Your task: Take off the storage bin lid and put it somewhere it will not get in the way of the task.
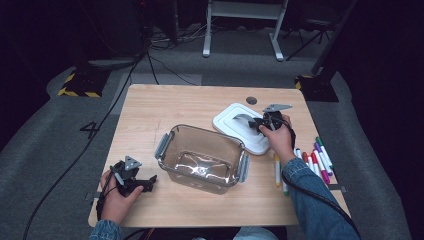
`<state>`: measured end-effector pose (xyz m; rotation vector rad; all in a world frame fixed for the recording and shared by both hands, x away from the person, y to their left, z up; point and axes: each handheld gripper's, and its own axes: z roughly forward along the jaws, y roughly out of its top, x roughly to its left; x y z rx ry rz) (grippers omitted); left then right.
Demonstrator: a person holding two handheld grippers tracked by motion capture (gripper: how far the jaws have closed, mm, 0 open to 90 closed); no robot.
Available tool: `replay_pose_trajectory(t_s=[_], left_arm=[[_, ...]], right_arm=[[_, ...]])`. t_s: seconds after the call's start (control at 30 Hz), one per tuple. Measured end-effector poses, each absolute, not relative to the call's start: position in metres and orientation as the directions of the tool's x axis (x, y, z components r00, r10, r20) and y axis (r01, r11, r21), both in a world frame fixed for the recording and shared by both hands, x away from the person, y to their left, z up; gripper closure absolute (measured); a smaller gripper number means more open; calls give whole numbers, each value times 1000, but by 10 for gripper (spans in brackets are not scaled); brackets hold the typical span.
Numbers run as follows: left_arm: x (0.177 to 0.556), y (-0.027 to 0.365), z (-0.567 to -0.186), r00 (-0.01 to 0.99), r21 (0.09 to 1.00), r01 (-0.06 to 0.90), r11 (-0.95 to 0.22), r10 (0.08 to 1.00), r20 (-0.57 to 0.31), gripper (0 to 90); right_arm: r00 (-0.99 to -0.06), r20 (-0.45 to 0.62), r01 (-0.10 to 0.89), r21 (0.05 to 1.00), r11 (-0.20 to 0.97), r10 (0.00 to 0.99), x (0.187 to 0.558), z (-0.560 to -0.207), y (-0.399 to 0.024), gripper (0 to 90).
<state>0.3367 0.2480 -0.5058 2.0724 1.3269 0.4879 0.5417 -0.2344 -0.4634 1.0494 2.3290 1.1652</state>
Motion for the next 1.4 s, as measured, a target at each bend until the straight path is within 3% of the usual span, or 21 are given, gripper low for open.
replay_pose_trajectory(t_s=[0.33, 0.43, 0.6, 0.83, 1.03, 1.33, 1.4], left_arm=[[337, 248, -506, 427, 674, 674, -301, 904, -23, 42], [337, 248, -506, 427, 674, 674, -301, 904, -22, 42], [337, 248, -506, 427, 674, 674, -302, 904, -22, 42], [337, 248, -506, 427, 674, 674, -302, 904, -23, 43], [337, 248, -506, 427, 674, 675, -302, 904, -23, 43], [336, 248, -506, 427, 673, 675, -302, 904, -23, 43], [336, 248, -506, 427, 673, 675, -302, 904, -23, 43]], right_arm=[[-673, 33, 479, 780, 401, 739, 539, -474, -234, 663], [-670, 59, 487, 787, 379, 740, 538, -472, -234, 557], [-686, 30, 453, 799, 395, 727, 531, -460, -232, 486], [-702, 13, 426, 809, 406, 712, 509, -432, -240, 469], [-715, 19, 423, 808, 411, 699, 488, -415, -252, 505], [-717, 32, 424, 813, 400, 696, 457, -409, -270, 421], [-674, 52, 444, 826, 347, 737, 449, -411, -271, 404]])
